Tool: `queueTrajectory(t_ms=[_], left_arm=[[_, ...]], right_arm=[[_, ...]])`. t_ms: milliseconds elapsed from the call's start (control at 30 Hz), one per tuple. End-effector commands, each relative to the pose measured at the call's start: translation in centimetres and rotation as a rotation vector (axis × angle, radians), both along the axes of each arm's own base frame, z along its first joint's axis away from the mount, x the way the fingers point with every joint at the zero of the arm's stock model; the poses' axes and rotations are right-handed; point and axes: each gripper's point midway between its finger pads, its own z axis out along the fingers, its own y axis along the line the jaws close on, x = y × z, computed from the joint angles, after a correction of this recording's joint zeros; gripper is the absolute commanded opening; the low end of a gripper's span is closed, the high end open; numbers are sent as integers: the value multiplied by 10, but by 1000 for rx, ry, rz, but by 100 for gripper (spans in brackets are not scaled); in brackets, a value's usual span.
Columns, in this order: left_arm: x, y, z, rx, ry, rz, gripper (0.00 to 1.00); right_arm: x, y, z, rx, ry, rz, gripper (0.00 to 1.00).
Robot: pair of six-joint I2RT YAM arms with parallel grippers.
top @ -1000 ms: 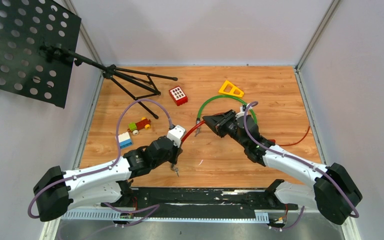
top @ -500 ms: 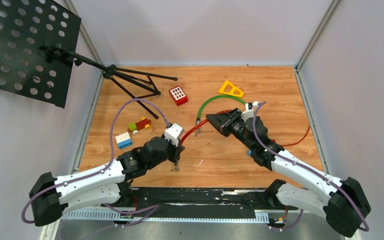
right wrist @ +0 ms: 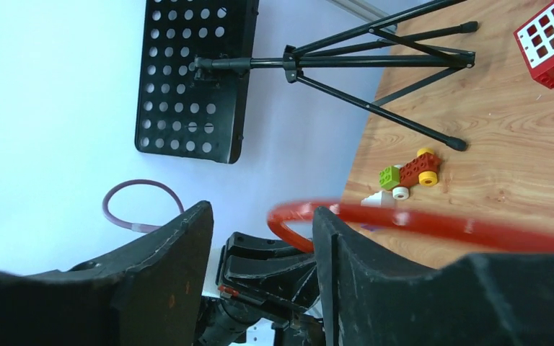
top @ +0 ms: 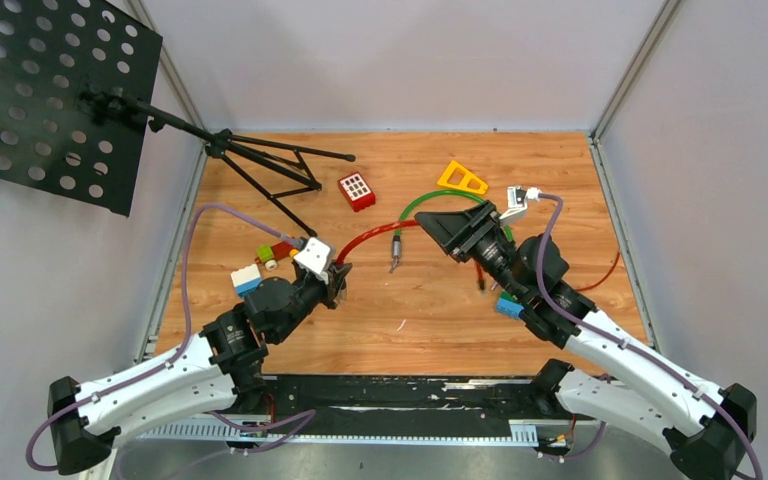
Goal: Lock with the key
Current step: Pick up the lock from the center of the board.
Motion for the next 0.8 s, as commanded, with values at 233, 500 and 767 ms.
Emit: queueTrajectory(t_ms=[233, 500, 767], left_arm=[[12, 17, 94, -35, -290, 66, 0], [12, 22, 109, 3, -314, 69, 0], [10, 12, 127, 18, -299, 26, 0]], right_arm=[[-37, -8, 44, -248, -413, 101, 62], [-42, -42, 23, -651, -667, 42, 61], [-28, -37, -41, -815, -796, 48, 63]])
